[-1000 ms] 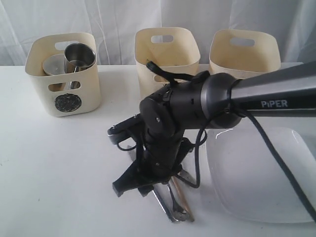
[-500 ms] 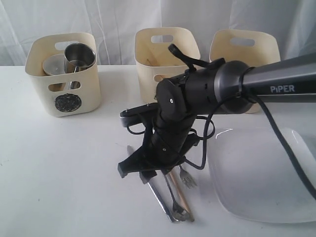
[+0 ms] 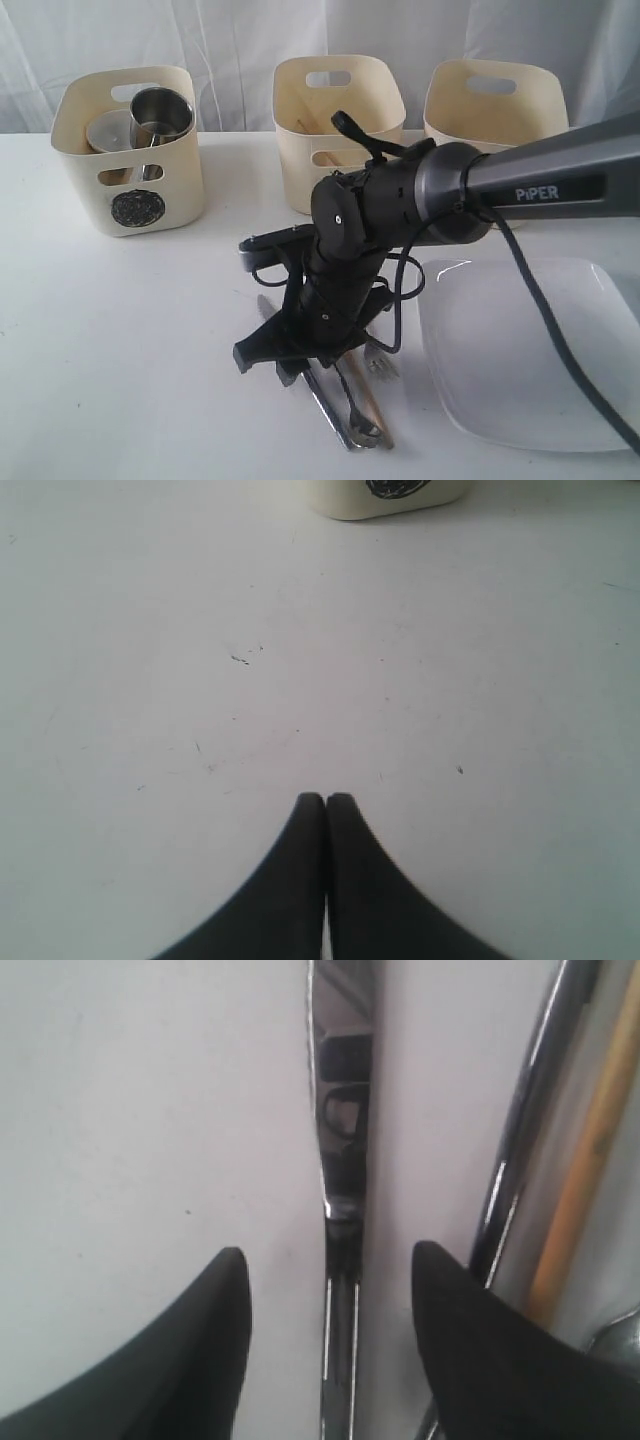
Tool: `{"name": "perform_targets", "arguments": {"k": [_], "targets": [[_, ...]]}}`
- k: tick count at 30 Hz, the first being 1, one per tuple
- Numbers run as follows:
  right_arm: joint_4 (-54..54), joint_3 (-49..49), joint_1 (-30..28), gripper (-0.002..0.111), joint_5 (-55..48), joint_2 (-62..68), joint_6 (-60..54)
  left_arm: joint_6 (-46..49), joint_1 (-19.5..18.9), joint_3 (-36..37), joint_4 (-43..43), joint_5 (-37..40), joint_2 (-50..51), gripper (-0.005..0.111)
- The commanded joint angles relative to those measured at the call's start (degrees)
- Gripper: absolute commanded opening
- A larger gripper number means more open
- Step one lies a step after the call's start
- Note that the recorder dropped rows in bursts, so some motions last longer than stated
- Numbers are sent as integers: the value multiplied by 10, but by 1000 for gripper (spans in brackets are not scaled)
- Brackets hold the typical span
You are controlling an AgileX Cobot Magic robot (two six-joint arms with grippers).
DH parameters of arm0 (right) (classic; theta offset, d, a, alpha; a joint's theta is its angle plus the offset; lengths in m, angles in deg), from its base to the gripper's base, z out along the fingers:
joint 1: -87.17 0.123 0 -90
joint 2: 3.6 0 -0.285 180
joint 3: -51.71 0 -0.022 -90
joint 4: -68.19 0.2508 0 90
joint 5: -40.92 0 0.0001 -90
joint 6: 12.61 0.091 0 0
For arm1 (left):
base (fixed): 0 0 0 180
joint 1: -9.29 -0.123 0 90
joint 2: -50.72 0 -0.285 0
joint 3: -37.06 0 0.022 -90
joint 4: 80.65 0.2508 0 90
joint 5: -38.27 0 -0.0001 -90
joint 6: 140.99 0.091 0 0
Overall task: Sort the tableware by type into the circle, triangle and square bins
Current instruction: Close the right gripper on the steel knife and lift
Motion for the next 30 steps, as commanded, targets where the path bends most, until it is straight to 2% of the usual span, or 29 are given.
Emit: {"name": "perform_targets", "arguments": {"k": [1,5,11,15,22,25,28,30], "targets": [[0,2,2,47,-13,18,-13,-4,-2,3,-6,6,-2,0],[-3,2,6,46,-13,35,-23,-4,-2,3,-6,6,-2,0],[-13,2,22,32,-21,73,-18,-4,-2,3,-6,6,-2,0],[-25,2,40,32,-26,108,-4,-4,-2,3,-6,6,-2,0],[-150,7,64,27,-129,128,81,-4,-2,3,-6,6,-2,0],[-179,9,64,19,-154,124,84,-4,-2,3,-6,5,-2,0],[-193,9,64,2,-152,124,84,-4,-2,3,-6,5,-2,0],[-191,9,64,0,-146,124,84,-4,-2,3,-6,5,-2,0]]}}
